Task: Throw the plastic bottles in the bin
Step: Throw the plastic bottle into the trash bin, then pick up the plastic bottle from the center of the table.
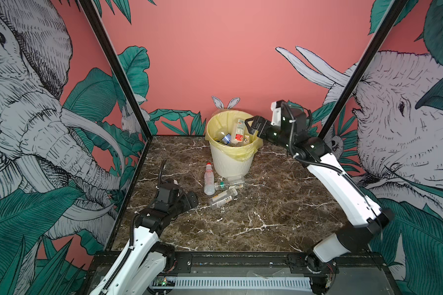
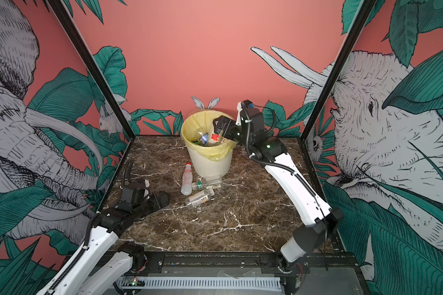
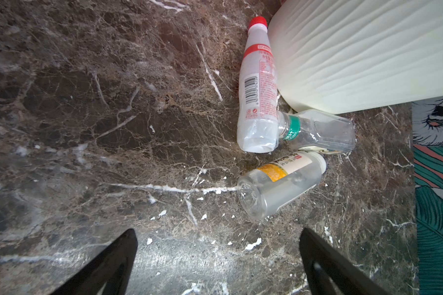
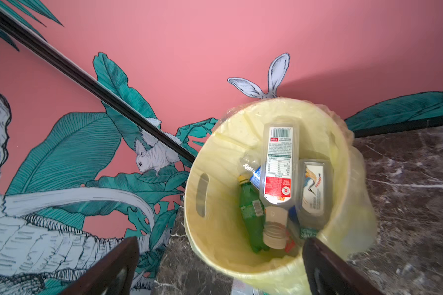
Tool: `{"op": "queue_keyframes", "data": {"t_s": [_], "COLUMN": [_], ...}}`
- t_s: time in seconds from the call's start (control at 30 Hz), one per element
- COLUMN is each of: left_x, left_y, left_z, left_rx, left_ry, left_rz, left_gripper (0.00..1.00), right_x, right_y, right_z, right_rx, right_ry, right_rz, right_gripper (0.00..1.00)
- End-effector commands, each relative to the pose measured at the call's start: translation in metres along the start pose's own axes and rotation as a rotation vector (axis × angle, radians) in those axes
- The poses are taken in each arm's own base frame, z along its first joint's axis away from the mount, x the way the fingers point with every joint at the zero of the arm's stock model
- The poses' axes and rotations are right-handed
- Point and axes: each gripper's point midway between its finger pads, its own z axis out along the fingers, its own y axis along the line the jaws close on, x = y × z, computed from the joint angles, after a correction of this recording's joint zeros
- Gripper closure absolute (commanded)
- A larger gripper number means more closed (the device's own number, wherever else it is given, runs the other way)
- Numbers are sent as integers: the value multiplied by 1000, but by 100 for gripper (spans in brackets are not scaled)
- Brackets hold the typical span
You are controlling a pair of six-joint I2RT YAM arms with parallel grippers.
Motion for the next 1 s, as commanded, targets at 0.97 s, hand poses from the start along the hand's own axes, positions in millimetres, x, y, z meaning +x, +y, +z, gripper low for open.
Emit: {"op": "queue_keyframes", "data": {"t_s": [0.97], "left_x": [11], "left_y": [-25], "left_z": [12], "left_rx": [139], "left_ry": [87], "left_rz": [40], "left_gripper": [1], "right_x": [157], "right_y": [-150], "right_z": [-71], "right_rx": [257], "right_ry": [97], "right_rz": [52], "right_gripper": [1]}}
